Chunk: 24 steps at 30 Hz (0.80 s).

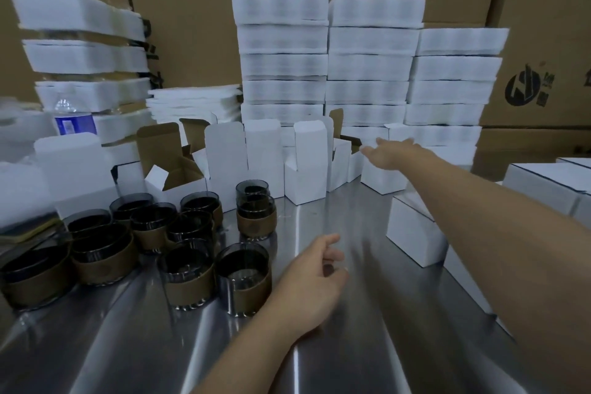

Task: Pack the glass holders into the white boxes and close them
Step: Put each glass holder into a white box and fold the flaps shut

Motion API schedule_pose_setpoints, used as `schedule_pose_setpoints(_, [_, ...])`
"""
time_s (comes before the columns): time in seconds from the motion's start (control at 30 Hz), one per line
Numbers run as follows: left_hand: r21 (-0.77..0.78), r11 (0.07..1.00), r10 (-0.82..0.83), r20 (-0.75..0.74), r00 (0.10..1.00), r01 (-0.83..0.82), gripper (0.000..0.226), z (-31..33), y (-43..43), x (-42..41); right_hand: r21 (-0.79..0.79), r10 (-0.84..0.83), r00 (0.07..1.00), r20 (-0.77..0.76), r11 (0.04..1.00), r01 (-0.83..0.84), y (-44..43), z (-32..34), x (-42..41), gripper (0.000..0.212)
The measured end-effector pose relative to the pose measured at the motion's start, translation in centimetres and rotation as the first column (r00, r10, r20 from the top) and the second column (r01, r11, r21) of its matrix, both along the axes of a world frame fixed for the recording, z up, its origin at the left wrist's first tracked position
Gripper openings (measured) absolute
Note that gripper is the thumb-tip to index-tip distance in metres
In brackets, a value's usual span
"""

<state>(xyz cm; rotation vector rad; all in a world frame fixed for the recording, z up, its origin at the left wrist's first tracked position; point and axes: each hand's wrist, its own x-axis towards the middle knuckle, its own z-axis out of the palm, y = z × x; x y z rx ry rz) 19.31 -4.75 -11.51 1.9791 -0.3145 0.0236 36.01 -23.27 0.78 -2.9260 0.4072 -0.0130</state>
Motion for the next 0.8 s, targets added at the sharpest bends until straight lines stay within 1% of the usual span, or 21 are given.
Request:
schedule_pose_setpoints(0.13, [0.024,1.000,0.016,0.053,0.998,-0.017,0.046,-0.3,-0.2,0.1,-0.026,0.012,0.999,-0.042,1.000,-0.013,0.8,-0.4,3.0,0.078])
schedule_pose_setpoints(0.23, [0.038,0.999,0.008,0.070,0.997,-0.011,0.048,-0.5,-0.1,0.3,-0.062,0.035,0.991,-0.127,0.997,-0.043,1.1,-0.5,4.5,0.078])
schedule_pose_setpoints(0.27, [0.042,0.999,0.000,0.070,0.998,-0.003,0.049,-0.6,0.0,0.4,-0.057,0.023,0.991,-0.134,0.998,-0.031,1.0,-0.7,4.9,0.079])
schedule_pose_setpoints(0.3, [0.043,0.999,-0.009,0.070,0.997,0.006,0.048,-0.6,0.0,0.3,-0.009,-0.009,0.993,-0.119,1.000,0.008,0.8,-0.9,5.3,0.081])
schedule_pose_setpoints(0.4, [0.026,1.000,-0.017,0.060,0.998,0.015,0.035,-0.4,0.0,0.3,0.181,-0.117,0.993,-0.006,0.977,0.116,0.5,-1.5,5.8,0.085])
schedule_pose_setpoints(0.47, [0.010,1.000,-0.013,0.047,0.999,0.013,0.033,-0.5,0.0,0.5,0.248,-0.187,0.978,0.092,0.956,0.159,0.9,-1.3,4.9,0.085])
schedule_pose_setpoints(0.5, [0.009,1.000,-0.012,0.050,0.999,0.011,0.034,-0.6,0.1,0.5,0.279,-0.204,0.966,0.161,0.948,0.153,1.3,-1.1,4.2,0.084])
schedule_pose_setpoints(0.6, [0.018,1.000,-0.023,0.060,0.998,0.022,0.038,-0.6,0.2,0.5,0.410,-0.187,0.894,0.408,0.912,0.003,2.1,-0.5,2.3,0.067])
schedule_pose_setpoints(0.63, [0.020,1.000,-0.024,0.064,0.998,0.023,0.040,-0.5,0.2,0.4,0.435,-0.186,0.864,0.467,0.899,-0.042,2.4,-0.1,1.5,0.063])
schedule_pose_setpoints(0.73, [-0.010,1.000,-0.006,0.050,0.999,0.007,0.045,-0.2,0.2,0.3,0.481,-0.159,0.805,0.571,0.859,-0.172,3.8,1.0,-1.6,0.057])
schedule_pose_setpoints(0.8, [-0.020,1.000,0.005,0.037,0.999,-0.004,0.049,0.0,0.2,0.2,0.461,-0.098,0.766,0.635,0.844,-0.274,5.0,1.8,-4.2,0.047])
